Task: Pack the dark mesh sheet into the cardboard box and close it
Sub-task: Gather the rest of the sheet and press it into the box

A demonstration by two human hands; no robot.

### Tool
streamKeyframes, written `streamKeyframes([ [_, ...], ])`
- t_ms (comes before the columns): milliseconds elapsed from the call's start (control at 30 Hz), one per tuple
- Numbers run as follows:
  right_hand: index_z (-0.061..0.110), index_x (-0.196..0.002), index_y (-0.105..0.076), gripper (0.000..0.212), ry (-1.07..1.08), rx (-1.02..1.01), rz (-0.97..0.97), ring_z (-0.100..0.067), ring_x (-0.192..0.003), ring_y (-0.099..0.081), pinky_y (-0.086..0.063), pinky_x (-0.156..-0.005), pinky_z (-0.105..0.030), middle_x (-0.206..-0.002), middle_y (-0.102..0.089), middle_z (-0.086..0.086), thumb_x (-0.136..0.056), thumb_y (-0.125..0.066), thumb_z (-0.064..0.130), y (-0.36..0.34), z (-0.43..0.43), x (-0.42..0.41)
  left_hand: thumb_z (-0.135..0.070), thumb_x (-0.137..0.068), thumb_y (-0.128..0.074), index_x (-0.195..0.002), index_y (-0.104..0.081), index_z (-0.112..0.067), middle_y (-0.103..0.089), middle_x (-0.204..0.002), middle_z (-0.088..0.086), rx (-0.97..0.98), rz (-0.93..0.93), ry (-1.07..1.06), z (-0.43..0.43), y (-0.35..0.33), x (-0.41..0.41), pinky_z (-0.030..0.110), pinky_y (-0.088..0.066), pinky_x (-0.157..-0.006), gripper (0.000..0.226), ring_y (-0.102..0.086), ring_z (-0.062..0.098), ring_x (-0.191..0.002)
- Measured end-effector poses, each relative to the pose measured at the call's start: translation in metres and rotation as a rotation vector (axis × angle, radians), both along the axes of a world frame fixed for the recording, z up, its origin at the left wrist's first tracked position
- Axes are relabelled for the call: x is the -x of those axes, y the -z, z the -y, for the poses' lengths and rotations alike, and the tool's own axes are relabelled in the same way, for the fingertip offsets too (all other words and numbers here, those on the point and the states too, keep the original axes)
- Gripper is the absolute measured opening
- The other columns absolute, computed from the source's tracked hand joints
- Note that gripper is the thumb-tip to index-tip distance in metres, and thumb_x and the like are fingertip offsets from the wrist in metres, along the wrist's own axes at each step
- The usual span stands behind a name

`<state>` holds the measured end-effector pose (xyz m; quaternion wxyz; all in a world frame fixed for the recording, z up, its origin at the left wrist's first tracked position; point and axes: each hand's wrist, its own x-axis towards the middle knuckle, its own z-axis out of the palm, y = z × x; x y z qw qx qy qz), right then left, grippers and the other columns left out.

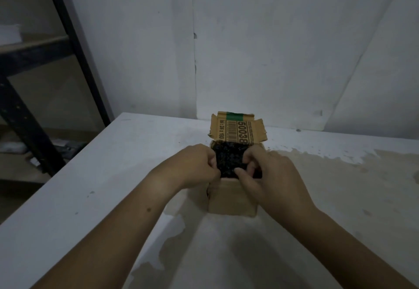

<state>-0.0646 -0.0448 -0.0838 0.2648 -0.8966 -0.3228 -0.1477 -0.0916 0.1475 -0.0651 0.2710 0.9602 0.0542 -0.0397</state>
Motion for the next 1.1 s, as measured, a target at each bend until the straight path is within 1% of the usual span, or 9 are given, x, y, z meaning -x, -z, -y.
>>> streamKeyframes([
  [100,0.031,-0.073,-0.057,0.017,-0.003,-0.039,-0.023,-0.002,-0.064,-0.052,-0.044,-0.056,-0.024,-0.065,-0.058,0.015,-0.083,-0.071,0.036,-0.002,-0.007,-0.001,-0.021,-0.091,-0.056,-0.069,-0.060,-0.019,-0.064,-0.085,0.004,-0.085,0.015,0.035,-0.002,0.000,0.003,0.023,-0.036,-0.053,0.022,-0.056,0.011,-0.068],
  [233,0.032,-0.087,-0.069,0.018,-0.063,0.205,0.101,-0.013,-0.080,-0.051,-0.043,-0.074,-0.036,-0.084,-0.062,0.012,-0.084,-0.063,0.049,0.002,-0.009,0.004,-0.017,-0.092,-0.051,-0.065,-0.061,-0.011,-0.061,-0.088,0.016,-0.044,0.043,0.052,-0.003,0.001,0.009,0.032,-0.044,-0.055,0.030,-0.059,0.022,-0.068],
  [400,0.026,-0.083,-0.071,0.017,-0.047,0.316,0.157,-0.022,-0.085,-0.048,-0.041,-0.072,-0.038,-0.092,-0.051,0.003,-0.069,-0.078,0.022,0.021,-0.007,0.014,-0.025,-0.098,-0.045,-0.090,-0.069,-0.010,-0.052,-0.102,0.005,-0.085,0.114,0.073,-0.001,0.005,0.019,0.038,-0.052,-0.079,0.030,-0.058,0.016,-0.085],
  [500,0.025,-0.082,-0.070,0.017,-0.040,0.325,0.143,-0.022,-0.087,-0.047,-0.042,-0.074,-0.038,-0.094,-0.051,0.003,-0.067,-0.078,0.022,0.020,-0.008,0.014,-0.024,-0.096,-0.047,-0.116,-0.060,-0.018,-0.046,-0.117,-0.001,-0.120,0.255,0.070,0.003,0.009,0.023,0.039,-0.051,-0.085,0.024,-0.051,0.017,-0.103],
  [600,0.026,-0.095,-0.072,0.024,-0.130,0.301,0.133,-0.019,-0.090,-0.052,-0.046,-0.077,-0.033,-0.099,-0.059,0.005,-0.072,-0.077,0.021,0.016,0.000,0.012,-0.033,-0.094,-0.054,-0.119,-0.057,-0.025,-0.039,-0.128,-0.008,-0.045,0.367,0.060,0.007,0.014,0.025,0.038,-0.052,-0.087,0.026,-0.045,0.014,-0.114],
  [733,0.033,-0.111,-0.060,0.030,-0.103,-0.055,-0.053,0.006,-0.090,-0.055,-0.042,-0.075,-0.007,-0.102,-0.064,0.020,-0.083,-0.070,0.033,0.004,0.021,0.006,-0.039,-0.088,-0.068,-0.100,-0.067,-0.022,-0.040,-0.126,-0.007,0.032,0.280,-0.034,0.009,0.015,0.013,0.031,-0.046,-0.096,0.021,-0.044,0.015,-0.119],
  [900,0.026,-0.113,-0.066,0.034,0.071,0.135,0.045,-0.018,-0.102,-0.056,-0.044,-0.085,-0.039,-0.102,-0.069,0.007,-0.090,-0.053,0.049,-0.009,0.031,-0.024,-0.036,-0.084,-0.066,-0.114,-0.063,-0.023,-0.035,-0.125,0.005,-0.089,-0.047,-0.163,0.019,-0.001,-0.014,0.030,-0.037,-0.089,0.033,-0.033,0.027,-0.125],
  [1000,0.030,-0.118,-0.066,0.031,0.067,0.243,0.003,-0.026,-0.108,-0.054,-0.040,-0.087,-0.040,-0.101,-0.071,0.002,-0.093,-0.052,0.043,-0.012,0.021,-0.041,-0.038,-0.085,-0.064,-0.115,-0.060,-0.021,-0.046,-0.127,0.010,-0.112,-0.133,-0.120,0.024,-0.004,-0.025,0.032,-0.041,-0.084,0.034,-0.046,0.030,-0.121],
  [1100,0.035,-0.135,-0.053,0.043,0.052,0.348,-0.148,-0.027,-0.125,-0.045,-0.037,-0.101,-0.040,-0.124,-0.065,0.000,-0.094,-0.049,0.048,-0.013,0.009,-0.053,-0.040,-0.086,-0.062,-0.092,-0.058,-0.024,-0.049,-0.118,0.007,-0.071,-0.059,-0.071,0.021,0.000,-0.020,0.031,-0.046,-0.082,0.018,-0.052,0.025,-0.110],
])
